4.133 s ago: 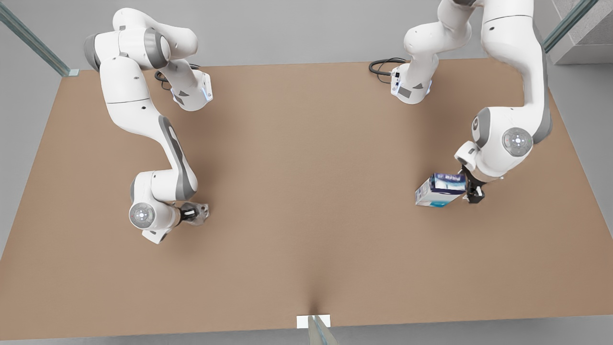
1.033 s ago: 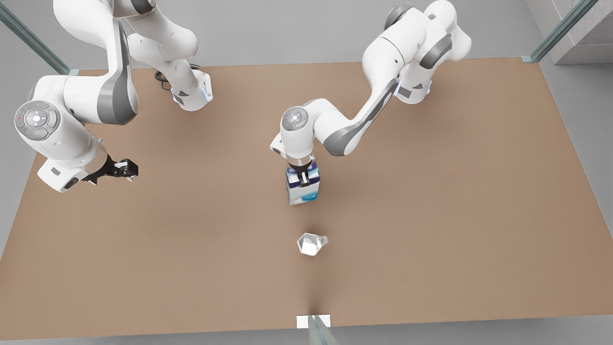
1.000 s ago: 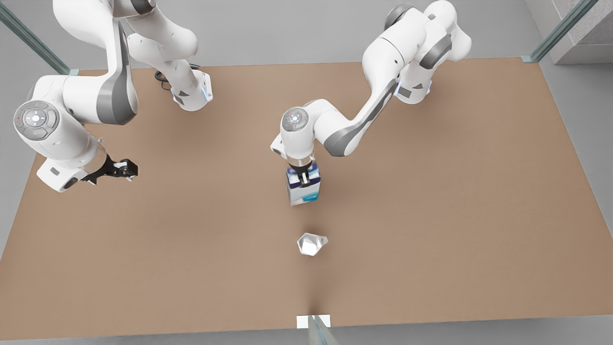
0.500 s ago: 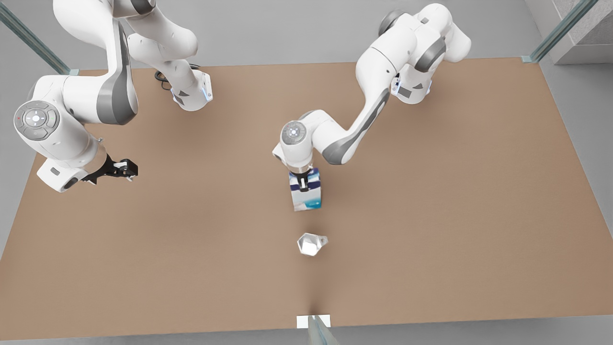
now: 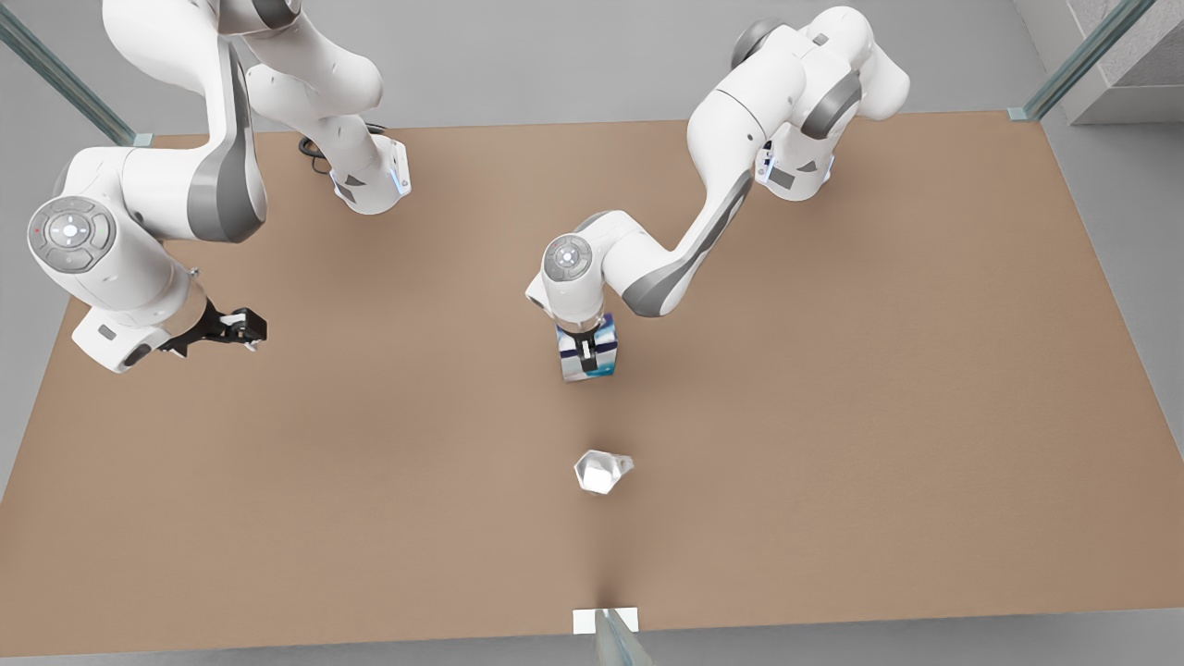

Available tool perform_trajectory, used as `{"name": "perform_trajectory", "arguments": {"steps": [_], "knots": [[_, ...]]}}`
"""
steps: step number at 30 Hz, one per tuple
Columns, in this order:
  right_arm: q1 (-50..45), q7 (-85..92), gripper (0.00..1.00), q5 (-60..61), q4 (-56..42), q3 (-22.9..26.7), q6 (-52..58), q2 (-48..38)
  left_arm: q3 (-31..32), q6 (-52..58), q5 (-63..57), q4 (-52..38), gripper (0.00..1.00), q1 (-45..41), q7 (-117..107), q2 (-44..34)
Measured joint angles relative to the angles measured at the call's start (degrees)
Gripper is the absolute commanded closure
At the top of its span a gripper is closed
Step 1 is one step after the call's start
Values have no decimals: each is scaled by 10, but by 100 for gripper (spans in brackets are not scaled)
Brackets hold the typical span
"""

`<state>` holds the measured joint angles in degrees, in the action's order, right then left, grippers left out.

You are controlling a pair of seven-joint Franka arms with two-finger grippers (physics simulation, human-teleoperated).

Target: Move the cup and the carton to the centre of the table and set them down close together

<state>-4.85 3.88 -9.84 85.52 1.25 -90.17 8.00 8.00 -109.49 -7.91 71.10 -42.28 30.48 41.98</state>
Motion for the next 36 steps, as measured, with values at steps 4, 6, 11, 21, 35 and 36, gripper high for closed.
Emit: {"name": "perform_trajectory", "arguments": {"steps": [4, 6, 11, 21, 35, 36], "knots": [[1, 1, 0, 0, 0, 0, 0, 0, 1, 5, 1, 0, 0, 2, 2, -8], [0, 0, 0, 0, 0, 0, 0, 0, 1, 16, 2, 0, 0, 3, 3, -19], [0, 0, 0, 0, 0, 0, 0, 0, 3, 71, 7, 1, 1, 6, 0, -48], [0, 0, 0, 0, 1, 0, -1, 1, 1, 177, 32, -18, 0, 233, -318, -157], [0, 1, 0, 1, 1, 1, -1, 1, -31, 209, -25, 94, 0, 370, -390, -321], [0, 0, 0, 1, 1, 1, -1, 1, -33, 207, -17, 97, 0, 430, -364, -324]]}}
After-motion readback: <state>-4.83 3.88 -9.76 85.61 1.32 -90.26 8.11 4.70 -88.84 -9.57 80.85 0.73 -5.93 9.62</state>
